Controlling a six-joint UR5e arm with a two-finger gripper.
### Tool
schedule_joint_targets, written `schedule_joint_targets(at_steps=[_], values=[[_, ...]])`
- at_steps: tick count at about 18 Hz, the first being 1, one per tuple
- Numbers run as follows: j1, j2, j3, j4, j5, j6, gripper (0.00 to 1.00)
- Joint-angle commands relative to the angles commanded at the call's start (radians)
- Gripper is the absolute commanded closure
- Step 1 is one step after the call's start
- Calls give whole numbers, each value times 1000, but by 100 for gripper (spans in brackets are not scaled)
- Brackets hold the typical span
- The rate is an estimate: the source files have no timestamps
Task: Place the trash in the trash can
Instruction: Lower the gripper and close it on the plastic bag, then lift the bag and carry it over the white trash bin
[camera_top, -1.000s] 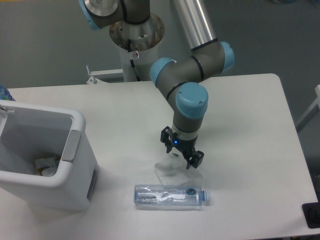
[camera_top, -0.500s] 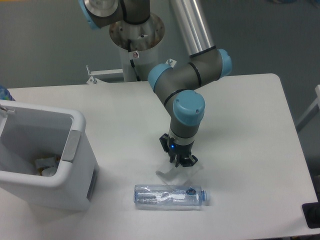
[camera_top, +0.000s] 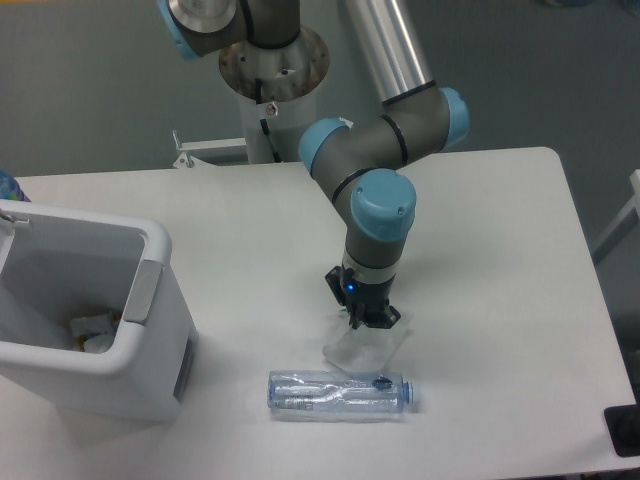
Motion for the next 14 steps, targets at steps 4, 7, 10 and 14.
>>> schedule_joint_targets(at_steps=[4, 7, 10, 14], values=[[18, 52, -2, -35, -2, 0, 100], [26, 93, 5, -37, -6, -3, 100], [38, 127, 17, -37, -64, -21, 100], [35, 178, 40, -37, -150, -101, 100]])
